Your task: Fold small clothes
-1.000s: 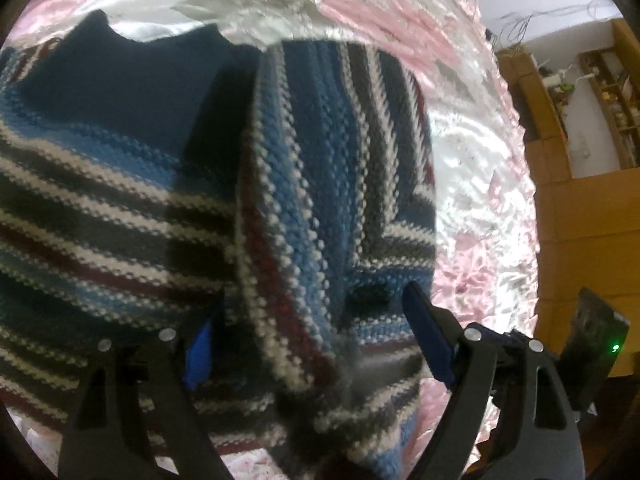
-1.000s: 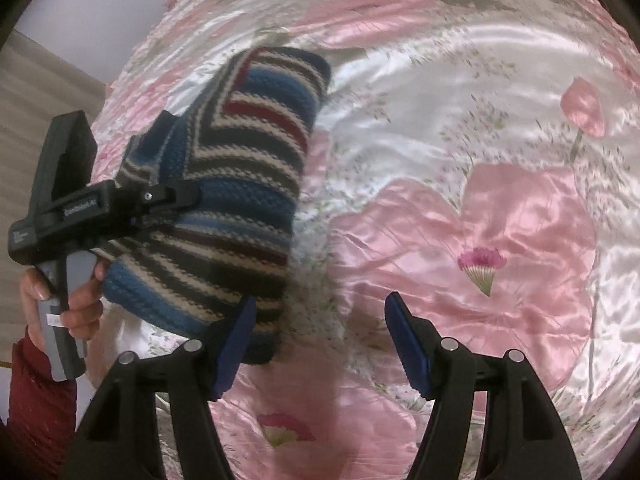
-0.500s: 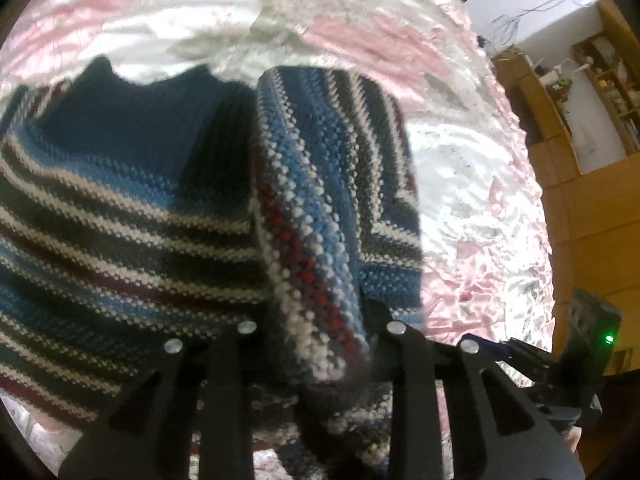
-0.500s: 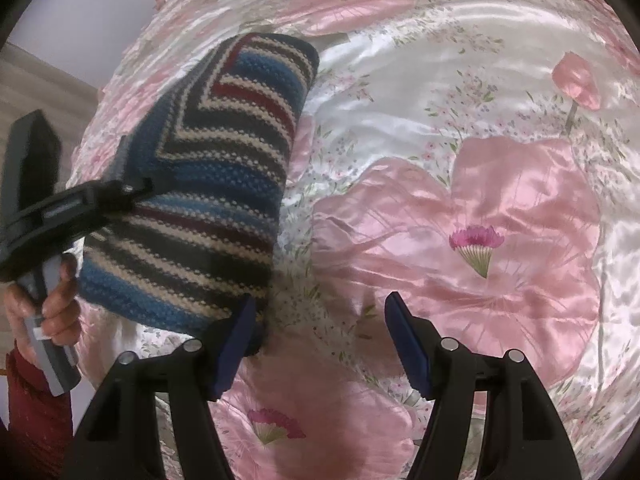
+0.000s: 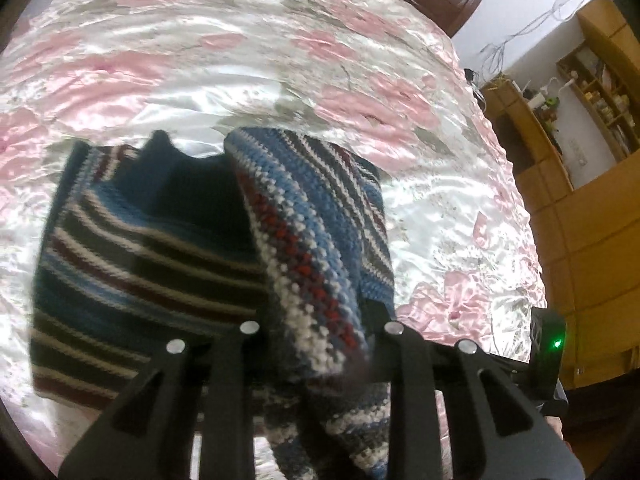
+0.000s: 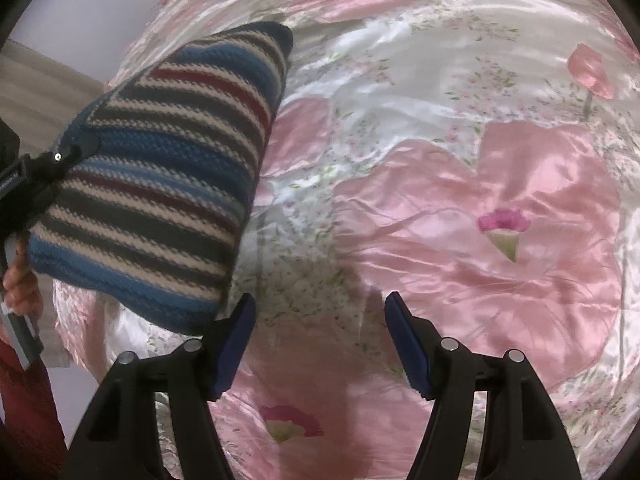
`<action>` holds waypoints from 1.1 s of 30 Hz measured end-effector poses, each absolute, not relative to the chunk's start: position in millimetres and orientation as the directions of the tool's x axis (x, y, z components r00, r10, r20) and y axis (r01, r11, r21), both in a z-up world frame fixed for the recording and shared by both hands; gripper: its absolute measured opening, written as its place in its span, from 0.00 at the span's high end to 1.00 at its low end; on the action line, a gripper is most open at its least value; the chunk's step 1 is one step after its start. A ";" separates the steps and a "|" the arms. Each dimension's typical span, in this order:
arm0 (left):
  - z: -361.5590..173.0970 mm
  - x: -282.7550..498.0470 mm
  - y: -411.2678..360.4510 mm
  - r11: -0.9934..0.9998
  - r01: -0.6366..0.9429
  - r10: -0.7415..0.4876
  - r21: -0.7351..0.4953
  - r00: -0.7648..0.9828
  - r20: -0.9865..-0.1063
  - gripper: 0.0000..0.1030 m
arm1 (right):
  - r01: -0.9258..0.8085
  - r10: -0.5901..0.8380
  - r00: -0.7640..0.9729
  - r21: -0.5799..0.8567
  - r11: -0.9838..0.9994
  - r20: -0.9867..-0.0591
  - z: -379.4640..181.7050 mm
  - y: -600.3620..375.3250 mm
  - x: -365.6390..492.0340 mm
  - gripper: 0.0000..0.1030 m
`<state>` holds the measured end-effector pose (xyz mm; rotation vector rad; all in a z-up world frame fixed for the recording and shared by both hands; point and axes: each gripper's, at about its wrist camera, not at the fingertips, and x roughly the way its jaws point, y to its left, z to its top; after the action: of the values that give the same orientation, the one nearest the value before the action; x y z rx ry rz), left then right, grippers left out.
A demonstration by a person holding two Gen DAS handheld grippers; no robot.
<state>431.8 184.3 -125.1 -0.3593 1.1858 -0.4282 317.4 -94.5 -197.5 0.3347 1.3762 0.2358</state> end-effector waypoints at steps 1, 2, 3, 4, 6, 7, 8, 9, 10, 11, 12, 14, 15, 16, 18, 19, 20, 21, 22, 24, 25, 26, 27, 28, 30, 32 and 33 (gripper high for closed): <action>-123.4 432.9 195.1 0.865 0.124 -0.499 -0.486 0.315 -0.807 0.77 | 0.024 0.356 0.179 0.366 0.930 -0.917 -197.8 -91.7 317.6 0.34; -122.2 433.0 204.0 0.865 0.120 -0.499 -0.487 0.317 -0.807 0.77 | 0.016 0.356 0.174 0.364 0.931 -0.918 -198.6 -88.6 317.9 0.34; -119.8 434.8 217.1 0.868 0.113 -0.493 -0.484 0.322 -0.808 0.77 | 0.011 0.355 0.172 0.363 0.932 -0.919 -199.0 -86.6 318.1 0.34; -117.8 435.9 227.7 0.873 0.108 -0.482 -0.475 0.330 -0.812 0.77 | 0.007 0.356 0.171 0.362 0.932 -0.919 -199.4 -85.1 318.1 0.34; -110.5 438.7 251.9 0.893 0.089 -0.443 -0.441 0.357 -0.823 0.77 | 0.003 0.358 0.168 0.364 0.931 -0.918 -200.4 -82.0 319.0 0.34; -107.6 439.7 262.7 0.901 0.082 -0.426 -0.427 0.367 -0.827 0.77 | 0.002 0.359 0.167 0.365 0.931 -0.918 -201.0 -80.2 319.7 0.34; -104.5 441.5 278.4 0.910 0.070 -0.403 -0.408 0.378 -0.833 0.77 | 0.001 0.360 0.165 0.365 0.931 -0.918 -202.2 -78.1 320.4 0.34; -104.0 443.3 290.4 0.916 0.063 -0.388 -0.395 0.383 -0.838 0.77 | 0.001 0.360 0.162 0.365 0.931 -0.919 -203.2 -76.6 321.1 0.34; -104.0 445.0 299.2 0.920 0.060 -0.380 -0.387 0.382 -0.843 0.77 | 0.000 0.362 0.159 0.367 0.930 -0.918 -204.4 -74.5 321.2 0.34; -105.7 446.1 308.7 0.924 0.055 -0.369 -0.377 0.378 -0.849 0.77 | -0.005 0.363 0.155 0.367 0.930 -0.919 -205.7 -71.0 322.1 0.34; -111.6 447.5 319.1 0.929 0.043 -0.358 -0.369 0.366 -0.859 0.77 | -0.007 0.363 0.153 0.366 0.930 -0.919 -206.4 -67.8 321.9 0.34; -127.8 449.3 329.8 0.927 0.034 -0.363 -0.373 0.326 -0.873 0.76 | -0.015 0.367 0.150 0.369 0.929 -0.918 -207.1 -61.5 323.5 0.34; -140.8 450.1 333.0 0.926 0.024 -0.366 -0.377 0.300 -0.881 0.76 | -0.021 0.370 0.146 0.371 0.928 -0.918 -207.8 -55.6 324.4 0.34; -152.1 450.2 334.2 0.926 0.016 -0.365 -0.376 0.283 -0.887 0.76 | -0.027 0.372 0.142 0.372 0.928 -0.917 -207.8 -52.1 326.1 0.34; -171.2 449.5 331.7 0.925 0.010 -0.368 -0.380 0.266 -0.891 0.76 | -0.043 0.374 0.135 0.372 0.927 -0.918 -207.5 -43.8 326.9 0.34; -178.0 448.5 328.6 0.920 0.006 -0.379 -0.391 0.268 -0.886 0.76 | -0.051 0.374 0.131 0.370 0.928 -0.918 -207.1 -39.5 327.0 0.34; -184.7 448.4 325.0 0.911 0.005 -0.398 -0.412 0.269 -0.877 0.76 | -0.059 0.372 0.128 0.367 0.928 -0.919 -206.9 -34.8 326.7 0.34; -188.7 447.9 323.4 0.906 0.006 -0.409 -0.423 0.270 -0.872 0.76 | -0.068 0.369 0.125 0.363 0.929 -0.921 -205.5 -30.6 327.0 0.34; -192.7 447.7 320.8 0.901 0.008 -0.420 -0.435 0.269 -0.867 0.76 | -0.074 0.368 0.124 0.361 0.930 -0.922 -204.4 -27.9 327.3 0.33; -198.2 448.3 316.8 0.894 0.018 -0.436 -0.448 0.259 -0.862 0.76 | -0.077 0.371 0.125 0.364 0.928 -0.920 -201.6 -22.6 328.7 0.33; -199.7 448.1 316.8 0.894 0.021 -0.437 -0.447 0.253 -0.863 0.75 | -0.077 0.380 0.127 0.373 0.925 -0.916 -200.2 -20.6 329.4 0.33; -201.1 448.0 321.0 0.893 0.017 -0.440 -0.450 0.245 -0.864 0.75 | -0.078 0.392 0.128 0.385 0.920 -0.911 -198.4 -18.0 330.6 0.33; -201.4 446.9 323.9 0.889 0.010 -0.447 -0.458 0.242 -0.861 0.74 | -0.082 0.405 0.129 0.397 0.914 -0.905 -195.6 -13.6 332.4 0.32; -200.6 444.4 327.6 0.883 0.007 -0.457 -0.469 0.239 -0.857 0.72 | -0.090 0.411 0.133 0.402 0.911 -0.902 -192.8 -9.6 333.9 0.32; -194.0 437.0 334.7 0.882 0.012 -0.460 -0.471 0.239 -0.855 0.68 | -0.103 0.416 0.135 0.405 0.908 -0.899 -188.5 -1.2 337.3 0.30; -185.3 428.2 338.7 0.894 0.026 -0.440 -0.447 0.240 -0.865 0.61 | -0.101 0.433 0.127 0.422 0.901 -0.893 -186.3 6.5 340.6 0.29; -178.5 421.0 340.0 0.899 0.039 -0.432 -0.437 0.244 -0.868 0.57 | -0.095 0.451 0.120 0.441 0.892 -0.885 -185.5 10.6 343.4 0.29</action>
<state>421.0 340.1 -178.5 -0.3581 1.2914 -0.3311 343.4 10.6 -185.5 0.3065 1.3992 0.4079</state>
